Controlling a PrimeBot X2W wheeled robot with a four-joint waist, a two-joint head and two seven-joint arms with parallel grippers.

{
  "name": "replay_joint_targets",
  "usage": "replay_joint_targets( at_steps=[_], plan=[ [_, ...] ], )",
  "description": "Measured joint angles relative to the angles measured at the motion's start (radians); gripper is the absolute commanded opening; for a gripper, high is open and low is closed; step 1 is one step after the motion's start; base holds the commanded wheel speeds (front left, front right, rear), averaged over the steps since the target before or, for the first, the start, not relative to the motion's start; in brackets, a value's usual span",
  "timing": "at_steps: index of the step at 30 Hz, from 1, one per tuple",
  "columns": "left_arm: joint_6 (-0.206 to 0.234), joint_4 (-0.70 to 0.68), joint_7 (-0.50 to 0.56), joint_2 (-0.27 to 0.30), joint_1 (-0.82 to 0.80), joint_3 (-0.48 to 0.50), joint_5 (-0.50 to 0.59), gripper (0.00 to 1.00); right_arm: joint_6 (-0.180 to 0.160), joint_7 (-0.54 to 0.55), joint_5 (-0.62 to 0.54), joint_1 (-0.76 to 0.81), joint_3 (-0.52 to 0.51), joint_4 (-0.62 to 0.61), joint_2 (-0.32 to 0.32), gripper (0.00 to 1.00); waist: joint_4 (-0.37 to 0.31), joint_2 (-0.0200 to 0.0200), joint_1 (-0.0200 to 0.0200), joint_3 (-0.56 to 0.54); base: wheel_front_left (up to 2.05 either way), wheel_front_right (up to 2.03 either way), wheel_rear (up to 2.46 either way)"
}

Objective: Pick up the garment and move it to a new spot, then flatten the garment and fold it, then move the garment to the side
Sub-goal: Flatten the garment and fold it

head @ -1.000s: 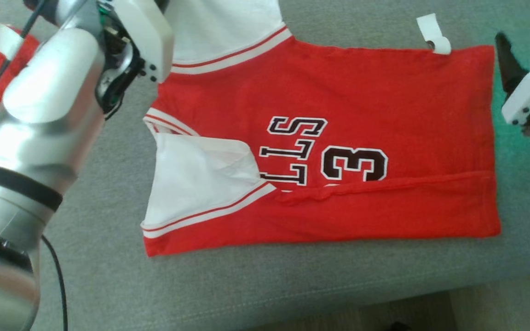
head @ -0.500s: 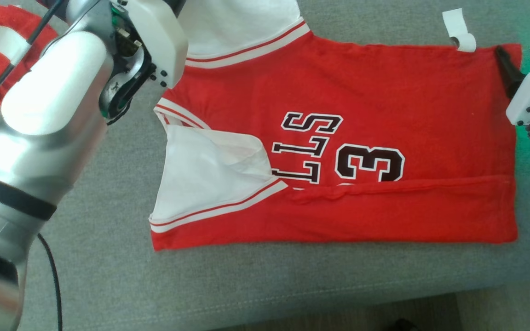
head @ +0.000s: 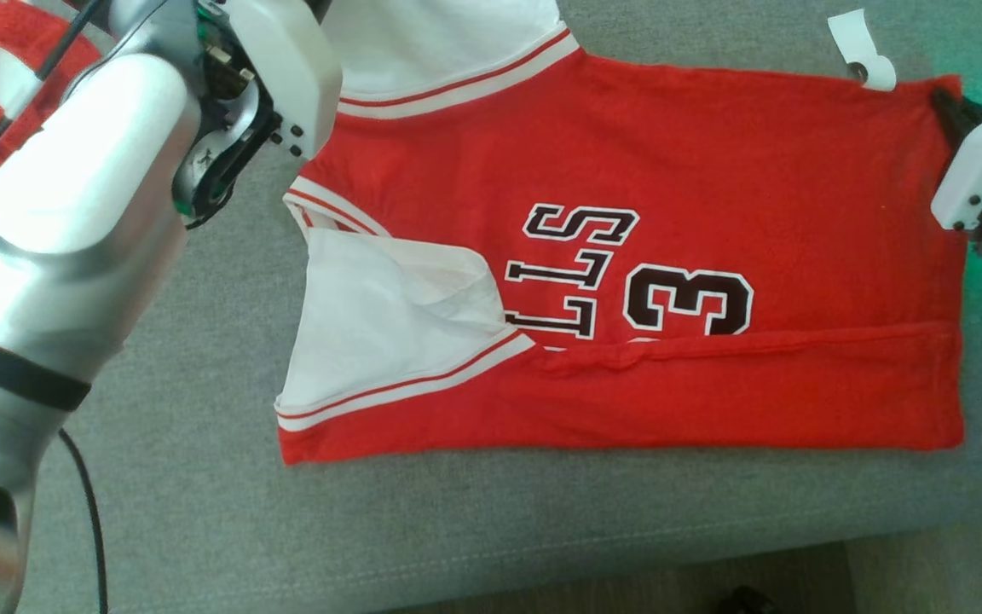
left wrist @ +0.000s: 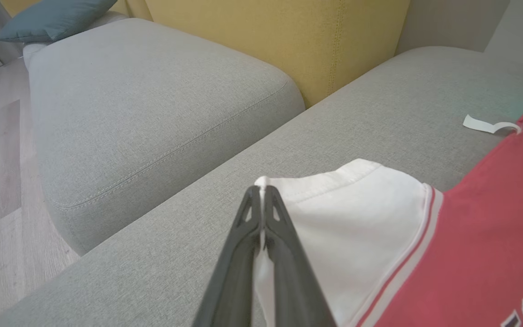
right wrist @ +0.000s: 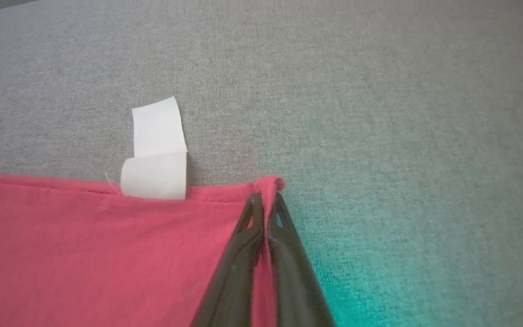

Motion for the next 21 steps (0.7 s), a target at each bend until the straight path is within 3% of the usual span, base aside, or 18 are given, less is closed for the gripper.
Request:
replay_joint_targets(
  at_steps=[6,14,21],
  plan=[
    [0.029,0.001,-0.016,0.005,0.0,0.007,-0.009,0.0,0.0,-0.121,0.0,-0.012,0.019,0.005,-0.011,0.0,0.004,0.0,0.0,0.006,0.0,0.0,0.0],
    [0.071,0.049,-0.09,0.003,-0.025,0.05,-0.009,0.0,0.0,-0.28,-0.02,-0.14,0.021,0.037,-0.012,0.0,0.009,0.0,0.0,0.025,0.0,0.0,0.0],
    [0.096,0.133,-0.18,-0.038,-0.108,0.083,-0.003,0.0,0.0,-0.409,-0.049,-0.246,0.018,0.101,-0.007,0.0,0.009,0.0,0.0,0.052,0.0,0.0,0.0]
  ],
)
